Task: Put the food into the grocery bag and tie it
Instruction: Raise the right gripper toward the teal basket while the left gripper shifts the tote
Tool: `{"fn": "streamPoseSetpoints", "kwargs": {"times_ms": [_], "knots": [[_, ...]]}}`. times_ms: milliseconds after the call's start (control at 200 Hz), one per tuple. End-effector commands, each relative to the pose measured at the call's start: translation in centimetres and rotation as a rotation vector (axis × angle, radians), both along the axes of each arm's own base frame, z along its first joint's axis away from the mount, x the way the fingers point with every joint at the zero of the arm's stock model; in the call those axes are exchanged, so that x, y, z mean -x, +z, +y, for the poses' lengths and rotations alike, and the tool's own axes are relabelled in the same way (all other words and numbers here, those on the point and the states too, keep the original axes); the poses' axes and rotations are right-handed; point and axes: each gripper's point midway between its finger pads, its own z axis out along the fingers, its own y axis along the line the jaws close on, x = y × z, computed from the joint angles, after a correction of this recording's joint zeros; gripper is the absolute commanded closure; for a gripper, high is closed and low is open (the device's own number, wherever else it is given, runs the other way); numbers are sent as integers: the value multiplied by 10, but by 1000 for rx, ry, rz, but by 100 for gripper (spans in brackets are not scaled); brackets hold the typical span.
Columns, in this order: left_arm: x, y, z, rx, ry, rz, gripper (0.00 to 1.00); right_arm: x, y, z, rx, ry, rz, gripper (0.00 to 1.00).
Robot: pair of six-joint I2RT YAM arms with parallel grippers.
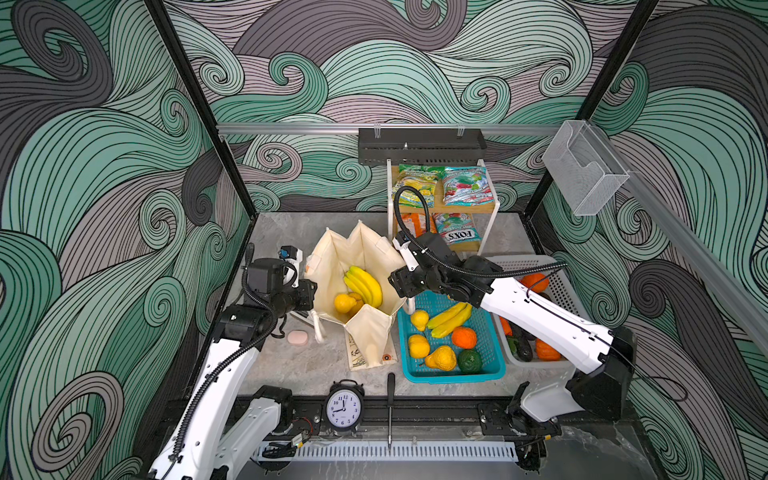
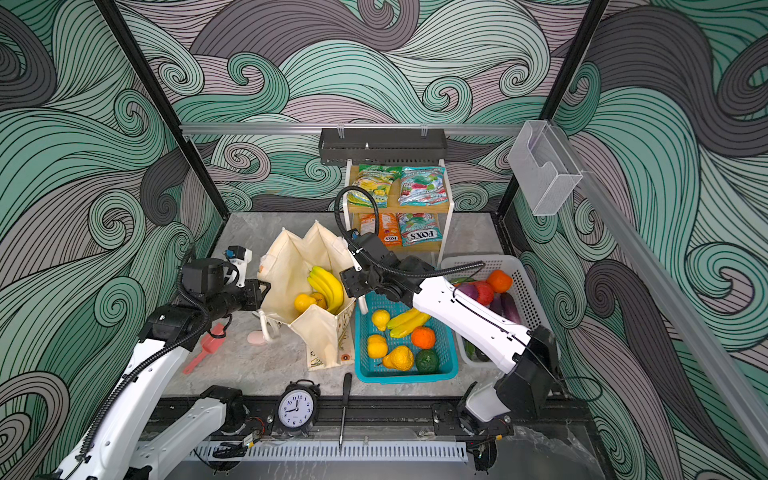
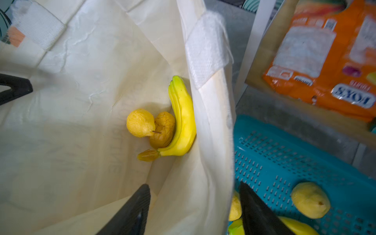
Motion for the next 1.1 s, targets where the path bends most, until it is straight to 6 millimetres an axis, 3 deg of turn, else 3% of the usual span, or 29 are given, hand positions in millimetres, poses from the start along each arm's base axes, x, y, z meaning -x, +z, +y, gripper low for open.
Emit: {"fn": "streamPoseSetpoints", "kwargs": {"times_ms": [0, 40, 185, 315, 655, 741, 1096], "knots": [[1, 3, 0, 4, -3, -3, 92, 3, -5, 9, -35, 15, 34, 56], [0, 6, 2, 8, 14, -6, 100, 2, -2, 10, -42, 16, 23, 64], [-6, 36, 6, 39, 80, -14, 100, -5, 11, 12, -40, 26, -21, 79], [-14, 58, 12, 18, 115, -31, 100, -6, 22, 15, -47, 41, -36, 100], [-15, 99, 15, 38, 138, -108, 100, -10, 71, 11, -120, 18, -131, 100], [-16, 97, 16, 30, 140, -101, 100, -10, 70, 14, -128, 23, -122, 100], [-22, 54, 18, -23, 136, -40, 100, -19, 33, 24, -75, 10, -66, 100]]}}
